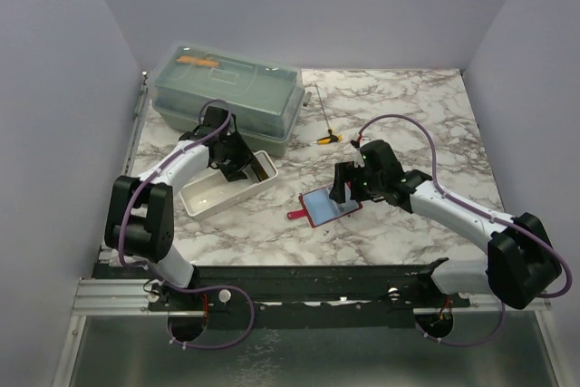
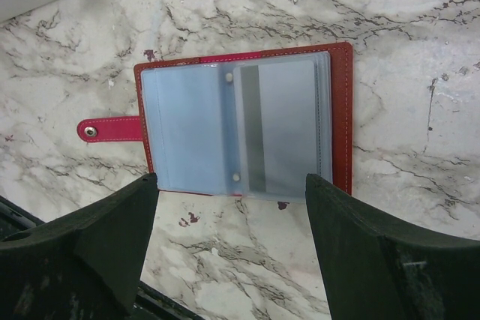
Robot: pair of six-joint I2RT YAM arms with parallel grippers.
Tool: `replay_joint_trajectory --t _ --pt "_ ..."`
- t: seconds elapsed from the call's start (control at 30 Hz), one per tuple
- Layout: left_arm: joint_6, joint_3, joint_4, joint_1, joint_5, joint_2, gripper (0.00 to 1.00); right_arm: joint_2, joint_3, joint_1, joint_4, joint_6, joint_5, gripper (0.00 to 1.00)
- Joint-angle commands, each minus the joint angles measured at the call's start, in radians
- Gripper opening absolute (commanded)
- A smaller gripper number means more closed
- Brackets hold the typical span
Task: Put the credit cards into the card holder
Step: Pick up the credit card from the storage box.
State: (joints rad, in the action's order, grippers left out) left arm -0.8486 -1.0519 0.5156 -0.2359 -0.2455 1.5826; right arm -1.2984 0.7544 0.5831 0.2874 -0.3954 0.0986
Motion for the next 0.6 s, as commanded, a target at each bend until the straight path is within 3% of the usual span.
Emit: replay_joint_trajectory --t 0.0,0.43,0.57 --pt "-0.015 -0.02 -0.002 -0.016 0.045 0.052 0.53 0.002 0.002 -0.001 -0.008 0.0 0.014 0.82" --pt "-0.012 -0.037 -0.033 -0.025 0.087 0.038 0.02 0.002 0.001 -0.001 -0.007 0.009 0.001 0.82" --pt "-0.009 -0.049 -0.012 -0.026 0.081 -0.006 0.0 -0.011 0.001 0.0 -0.009 0.013 -0.005 0.82"
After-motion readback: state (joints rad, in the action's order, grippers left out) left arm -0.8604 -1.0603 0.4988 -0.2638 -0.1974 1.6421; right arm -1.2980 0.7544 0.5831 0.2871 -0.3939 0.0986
